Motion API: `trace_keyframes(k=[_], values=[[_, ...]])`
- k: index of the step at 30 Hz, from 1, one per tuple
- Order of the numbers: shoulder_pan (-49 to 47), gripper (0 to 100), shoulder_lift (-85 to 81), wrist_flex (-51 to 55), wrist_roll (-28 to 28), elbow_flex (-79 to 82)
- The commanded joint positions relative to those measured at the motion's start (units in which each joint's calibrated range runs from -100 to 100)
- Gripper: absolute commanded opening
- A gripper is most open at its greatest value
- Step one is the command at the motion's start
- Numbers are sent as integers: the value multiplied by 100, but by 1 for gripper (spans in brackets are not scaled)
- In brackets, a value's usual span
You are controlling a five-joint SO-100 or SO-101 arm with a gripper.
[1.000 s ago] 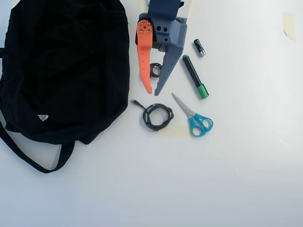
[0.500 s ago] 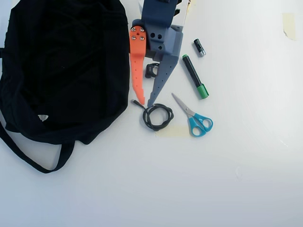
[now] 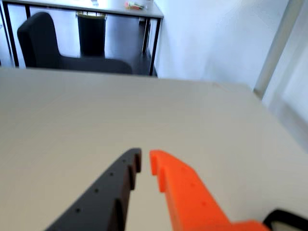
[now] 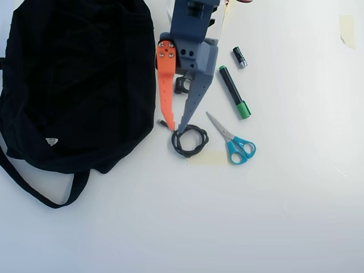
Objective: Put the bike light into the black bag
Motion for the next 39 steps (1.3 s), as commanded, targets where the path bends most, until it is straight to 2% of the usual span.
trace_keyframes(k=[1, 7, 14, 20, 28, 33, 39], values=[[50, 2, -244, 323, 40, -28], [282, 2, -294, 555, 40, -28], [386, 2, -286, 2838, 35, -181], [401, 2, -286, 4397, 82, -181], [506, 2, -294, 6352, 1210, -190], [506, 2, -294, 6869, 1351, -190], [484, 2, -294, 6912, 1351, -172]])
